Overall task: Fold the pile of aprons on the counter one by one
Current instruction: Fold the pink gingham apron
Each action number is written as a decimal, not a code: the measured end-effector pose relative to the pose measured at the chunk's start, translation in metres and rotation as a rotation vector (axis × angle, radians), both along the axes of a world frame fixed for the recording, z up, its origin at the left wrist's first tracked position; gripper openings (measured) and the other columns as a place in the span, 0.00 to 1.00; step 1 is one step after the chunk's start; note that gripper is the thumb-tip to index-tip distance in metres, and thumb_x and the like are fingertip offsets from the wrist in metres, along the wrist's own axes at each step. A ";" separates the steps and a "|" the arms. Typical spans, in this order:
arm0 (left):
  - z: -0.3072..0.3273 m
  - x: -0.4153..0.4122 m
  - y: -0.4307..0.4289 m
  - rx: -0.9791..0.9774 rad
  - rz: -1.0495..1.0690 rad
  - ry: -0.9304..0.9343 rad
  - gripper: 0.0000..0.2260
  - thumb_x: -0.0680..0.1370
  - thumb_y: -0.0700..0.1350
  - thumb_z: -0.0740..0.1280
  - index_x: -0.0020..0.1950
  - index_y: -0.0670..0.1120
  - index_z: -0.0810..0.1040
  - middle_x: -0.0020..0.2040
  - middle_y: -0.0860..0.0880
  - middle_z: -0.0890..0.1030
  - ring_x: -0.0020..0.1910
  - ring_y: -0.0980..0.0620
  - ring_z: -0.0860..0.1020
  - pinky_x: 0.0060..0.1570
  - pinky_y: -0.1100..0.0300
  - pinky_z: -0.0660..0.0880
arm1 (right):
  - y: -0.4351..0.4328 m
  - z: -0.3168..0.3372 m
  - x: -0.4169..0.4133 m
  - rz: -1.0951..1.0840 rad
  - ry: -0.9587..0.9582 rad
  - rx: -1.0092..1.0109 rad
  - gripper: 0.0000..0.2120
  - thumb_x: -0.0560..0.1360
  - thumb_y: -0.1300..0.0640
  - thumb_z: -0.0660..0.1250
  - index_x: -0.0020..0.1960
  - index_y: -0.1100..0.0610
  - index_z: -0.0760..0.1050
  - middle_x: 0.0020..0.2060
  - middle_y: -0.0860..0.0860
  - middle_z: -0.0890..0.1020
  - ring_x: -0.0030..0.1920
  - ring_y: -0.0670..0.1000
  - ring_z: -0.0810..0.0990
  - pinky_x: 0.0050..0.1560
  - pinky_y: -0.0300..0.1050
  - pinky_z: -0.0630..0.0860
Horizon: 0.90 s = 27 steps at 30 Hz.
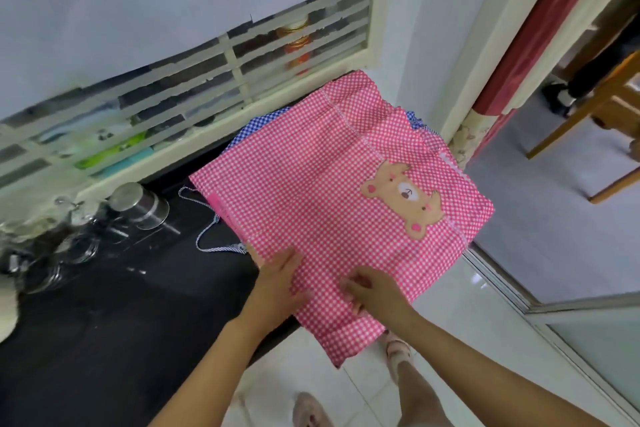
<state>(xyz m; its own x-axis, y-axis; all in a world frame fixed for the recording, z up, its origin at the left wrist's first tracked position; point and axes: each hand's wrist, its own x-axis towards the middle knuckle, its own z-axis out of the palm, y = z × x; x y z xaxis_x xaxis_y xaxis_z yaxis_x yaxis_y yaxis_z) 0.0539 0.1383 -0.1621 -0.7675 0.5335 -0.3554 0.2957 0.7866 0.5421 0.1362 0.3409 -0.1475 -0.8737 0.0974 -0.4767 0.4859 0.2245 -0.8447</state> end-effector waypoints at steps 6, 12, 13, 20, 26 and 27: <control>-0.013 0.002 -0.001 -0.317 -0.216 0.013 0.51 0.68 0.76 0.51 0.77 0.49 0.32 0.75 0.44 0.30 0.74 0.36 0.34 0.67 0.41 0.31 | -0.052 -0.006 0.066 -0.400 -0.275 -0.295 0.16 0.72 0.50 0.73 0.34 0.61 0.77 0.26 0.53 0.78 0.25 0.49 0.76 0.27 0.39 0.74; -0.011 0.006 0.002 -0.344 -0.268 -0.017 0.48 0.74 0.69 0.57 0.76 0.47 0.30 0.75 0.41 0.29 0.73 0.35 0.32 0.68 0.34 0.34 | -0.106 -0.017 0.077 -0.612 -0.524 -0.491 0.25 0.70 0.43 0.73 0.54 0.62 0.73 0.47 0.61 0.82 0.38 0.57 0.85 0.34 0.45 0.81; -0.011 0.007 0.001 -0.345 -0.267 -0.015 0.47 0.75 0.69 0.57 0.76 0.47 0.30 0.75 0.41 0.29 0.73 0.35 0.32 0.68 0.34 0.34 | -0.112 -0.016 0.073 -0.642 -0.505 -0.525 0.24 0.71 0.44 0.72 0.56 0.61 0.73 0.48 0.61 0.81 0.37 0.56 0.84 0.33 0.44 0.80; -0.005 0.006 0.002 -0.392 -0.290 -0.038 0.42 0.77 0.67 0.53 0.77 0.47 0.32 0.75 0.42 0.30 0.73 0.35 0.32 0.69 0.36 0.34 | -0.123 -0.032 0.069 -0.907 -0.356 -0.518 0.12 0.75 0.64 0.67 0.57 0.69 0.75 0.41 0.59 0.79 0.32 0.53 0.79 0.30 0.40 0.80; 0.006 0.010 0.004 -0.402 -0.325 -0.027 0.42 0.78 0.65 0.54 0.76 0.45 0.31 0.75 0.41 0.29 0.73 0.37 0.31 0.69 0.41 0.32 | -0.116 -0.039 0.077 -0.851 -0.364 -0.537 0.12 0.71 0.61 0.74 0.50 0.62 0.73 0.45 0.54 0.79 0.37 0.52 0.81 0.33 0.39 0.81; 0.008 0.010 0.004 -0.403 -0.329 -0.029 0.41 0.79 0.65 0.54 0.76 0.45 0.31 0.75 0.41 0.29 0.73 0.37 0.31 0.69 0.41 0.32 | -0.116 -0.043 0.076 -0.844 -0.344 -0.548 0.10 0.72 0.63 0.73 0.48 0.62 0.74 0.44 0.55 0.80 0.36 0.52 0.81 0.34 0.38 0.80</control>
<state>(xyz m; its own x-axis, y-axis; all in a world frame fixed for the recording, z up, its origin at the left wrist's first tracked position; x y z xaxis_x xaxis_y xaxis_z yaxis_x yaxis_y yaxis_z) 0.0641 0.1427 -0.1543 -0.5689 0.5611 -0.6013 0.5518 0.8025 0.2269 0.2119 0.2253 -0.1902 -0.4334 0.3063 -0.8476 0.5381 -0.6665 -0.5160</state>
